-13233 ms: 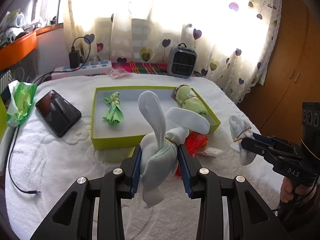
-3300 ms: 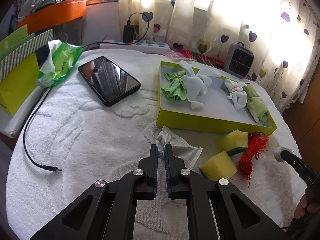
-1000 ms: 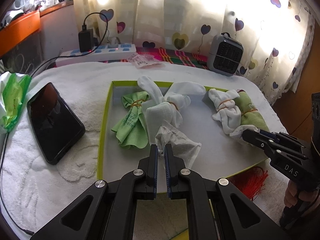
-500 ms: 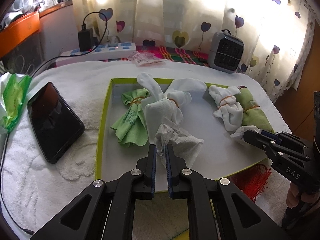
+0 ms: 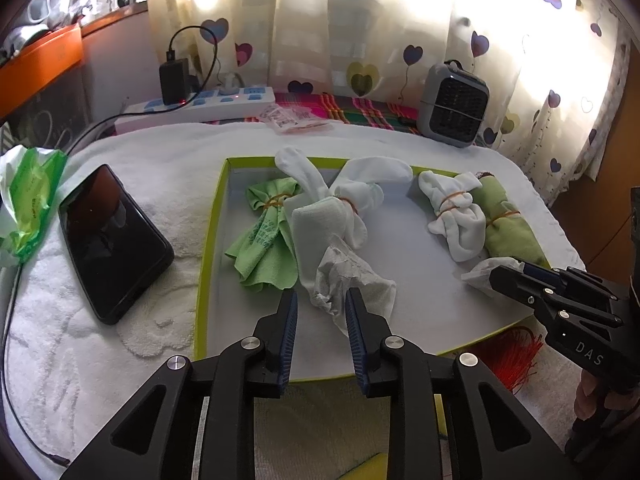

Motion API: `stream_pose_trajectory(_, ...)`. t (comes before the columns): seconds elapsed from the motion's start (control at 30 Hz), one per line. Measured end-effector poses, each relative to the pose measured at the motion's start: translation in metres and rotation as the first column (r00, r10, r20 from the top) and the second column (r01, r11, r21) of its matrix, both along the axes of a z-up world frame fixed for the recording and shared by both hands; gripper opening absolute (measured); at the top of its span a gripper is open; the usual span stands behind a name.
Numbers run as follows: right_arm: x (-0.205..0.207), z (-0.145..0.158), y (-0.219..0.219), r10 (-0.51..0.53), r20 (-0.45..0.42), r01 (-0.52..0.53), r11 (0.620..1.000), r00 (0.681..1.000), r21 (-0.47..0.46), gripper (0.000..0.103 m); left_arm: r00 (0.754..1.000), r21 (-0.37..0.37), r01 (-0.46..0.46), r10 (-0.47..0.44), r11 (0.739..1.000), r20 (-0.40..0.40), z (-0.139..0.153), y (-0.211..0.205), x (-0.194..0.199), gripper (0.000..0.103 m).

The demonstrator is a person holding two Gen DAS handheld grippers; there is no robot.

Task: Organize soft objects
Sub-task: 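Open the right tool to drop the tissue into the box, then withdraw the open right tool toward the yellow-green sponge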

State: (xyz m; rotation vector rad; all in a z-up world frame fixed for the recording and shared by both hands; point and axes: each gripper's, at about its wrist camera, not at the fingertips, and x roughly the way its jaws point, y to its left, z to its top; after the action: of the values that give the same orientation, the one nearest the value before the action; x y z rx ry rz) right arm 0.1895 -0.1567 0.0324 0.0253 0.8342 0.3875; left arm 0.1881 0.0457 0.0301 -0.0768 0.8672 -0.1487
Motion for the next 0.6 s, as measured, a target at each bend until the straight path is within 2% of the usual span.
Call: stream_pose_trajectory(0.6, -0.013, 0.005, 0.003, -0.004, 0.015, 0.004, 1.0, 1.0, 0.008, 0.047, 1.0, -0.004, 0.003, -0.003, 1.0, 0.022, 0.009, -0.002, -0.016, 0.041)
